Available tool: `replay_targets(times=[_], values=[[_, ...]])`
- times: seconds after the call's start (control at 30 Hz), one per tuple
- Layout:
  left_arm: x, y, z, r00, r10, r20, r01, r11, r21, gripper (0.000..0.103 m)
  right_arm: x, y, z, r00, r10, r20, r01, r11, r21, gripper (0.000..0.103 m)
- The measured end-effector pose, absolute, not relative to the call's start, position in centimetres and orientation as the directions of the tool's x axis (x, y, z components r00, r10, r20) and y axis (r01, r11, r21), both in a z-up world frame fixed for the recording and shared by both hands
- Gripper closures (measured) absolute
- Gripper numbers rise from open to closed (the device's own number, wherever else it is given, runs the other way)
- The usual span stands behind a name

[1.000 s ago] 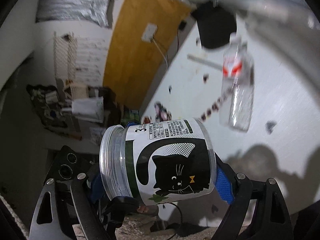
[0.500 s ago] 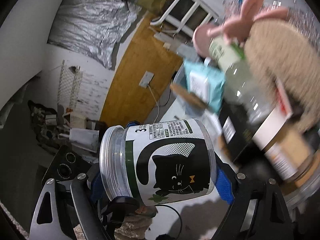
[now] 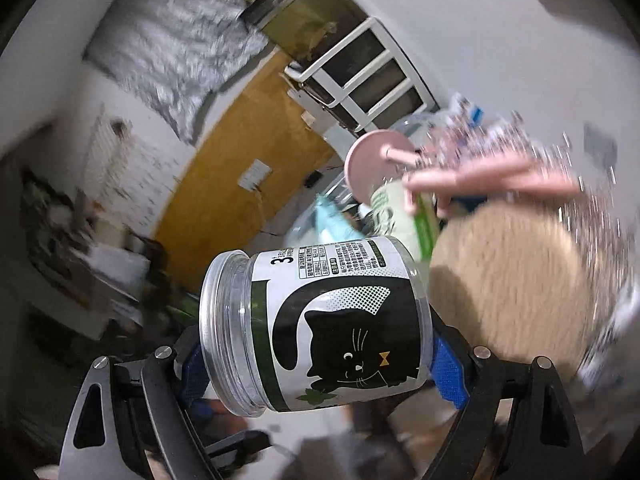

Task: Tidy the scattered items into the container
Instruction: 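Carry the cat-label jar into the clear container with the right gripper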

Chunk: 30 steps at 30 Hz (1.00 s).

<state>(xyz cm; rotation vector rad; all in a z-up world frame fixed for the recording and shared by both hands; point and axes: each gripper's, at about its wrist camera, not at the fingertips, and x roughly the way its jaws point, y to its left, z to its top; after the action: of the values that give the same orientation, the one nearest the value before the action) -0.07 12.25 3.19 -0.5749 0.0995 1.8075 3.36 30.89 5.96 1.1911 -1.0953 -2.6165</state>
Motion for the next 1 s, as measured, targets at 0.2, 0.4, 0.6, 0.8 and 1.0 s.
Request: replay_targets(times=[0.2, 0.4, 0.6, 0.8, 1.0], values=[[-1.3, 9.2, 1.3, -0.268, 0.843, -0.466, -0.872, -0.418, -0.254, 0.001, -0.3, 26.6, 5.7, -0.620, -0.156, -0.769, -0.092, -0.959, 0.269, 0.014], [-1.7, 6.9, 0.3, -0.320, 0.816, -0.481, -0.834, -0.483, -0.266, 0.001, -2.6, 22.7, 5.1, -0.600, -0.031, -0.800, 0.044, -0.999, 0.006, 0.014], [-1.6, 5.9, -0.2, -0.340, 0.799, -0.496, -0.824, -0.507, -0.253, 0.001, -4.4, 19.8, 3.5, -0.555, 0.013, -0.832, 0.171, -0.977, -0.130, 0.014], [-1.6, 5.5, -0.4, -0.333, 0.803, -0.494, -0.820, -0.505, -0.269, 0.001, -5.0, 19.6, 2.4, -0.536, 0.021, -0.844, 0.170, -0.977, -0.132, 0.015], [-2.1, 5.0, -0.6, -0.327, 0.803, -0.499, -0.815, -0.507, -0.281, 0.000, -5.3, 19.8, 1.4, -0.515, 0.007, -0.857, 0.123, -0.989, -0.081, 0.015]])
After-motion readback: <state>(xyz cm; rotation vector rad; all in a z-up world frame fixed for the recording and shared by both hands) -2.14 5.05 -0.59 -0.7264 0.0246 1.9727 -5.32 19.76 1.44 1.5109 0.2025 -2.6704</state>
